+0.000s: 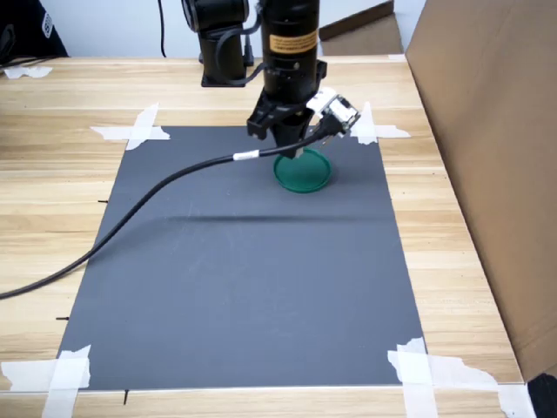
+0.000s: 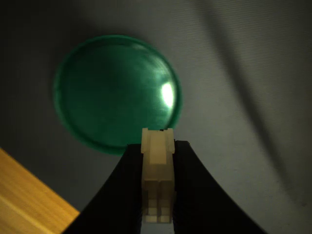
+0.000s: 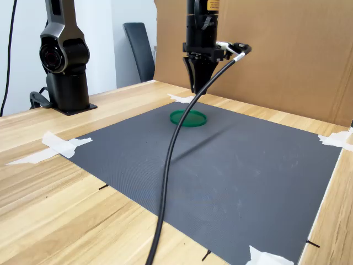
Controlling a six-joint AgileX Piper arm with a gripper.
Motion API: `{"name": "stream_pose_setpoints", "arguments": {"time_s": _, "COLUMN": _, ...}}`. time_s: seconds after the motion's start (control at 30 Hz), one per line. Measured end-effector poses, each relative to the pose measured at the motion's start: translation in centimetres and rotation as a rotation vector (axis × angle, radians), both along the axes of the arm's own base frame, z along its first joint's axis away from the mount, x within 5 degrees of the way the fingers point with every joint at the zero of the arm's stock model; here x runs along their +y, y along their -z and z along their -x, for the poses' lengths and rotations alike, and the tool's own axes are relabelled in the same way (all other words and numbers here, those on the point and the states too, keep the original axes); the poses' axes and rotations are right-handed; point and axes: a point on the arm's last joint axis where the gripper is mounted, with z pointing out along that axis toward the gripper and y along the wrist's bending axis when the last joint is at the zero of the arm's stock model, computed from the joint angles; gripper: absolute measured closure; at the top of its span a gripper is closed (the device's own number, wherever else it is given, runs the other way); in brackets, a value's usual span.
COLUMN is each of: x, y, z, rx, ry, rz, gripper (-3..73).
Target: Grasp a white terminal and put it in the green lid.
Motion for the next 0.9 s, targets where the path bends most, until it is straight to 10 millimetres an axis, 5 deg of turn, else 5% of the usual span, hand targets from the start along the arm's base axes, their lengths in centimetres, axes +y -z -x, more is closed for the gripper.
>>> {"name": "stream_pose_setpoints", "arguments": {"time_s": 0.1, "x": 1.7, "y": 0.7, "z": 2.9, "rx": 0.026, "ry": -0.035, "rz": -0.001, "gripper": 60.3}}
{"name": "stream_pose_setpoints", "arguments": {"time_s": 0.23, "x": 2.1, "y": 1.3, "z": 3.8, "rx": 0.039, "ry": -0.044, "rz": 0.003, "gripper": 60.3}}
{"name": "stream_pose_setpoints", "arguments": {"time_s": 0.47, "x": 1.3, "y": 3.7, "z": 4.4, "rx": 0.011, "ry": -0.072, "rz": 0.043, "gripper": 60.3}}
{"name": "stream_pose_setpoints", "arguments": {"time_s": 0.9, "x": 1.7, "y": 4.0, "z": 4.2, "rx": -0.03, "ry": -0.157, "rz": 0.044, "gripper": 60.1}}
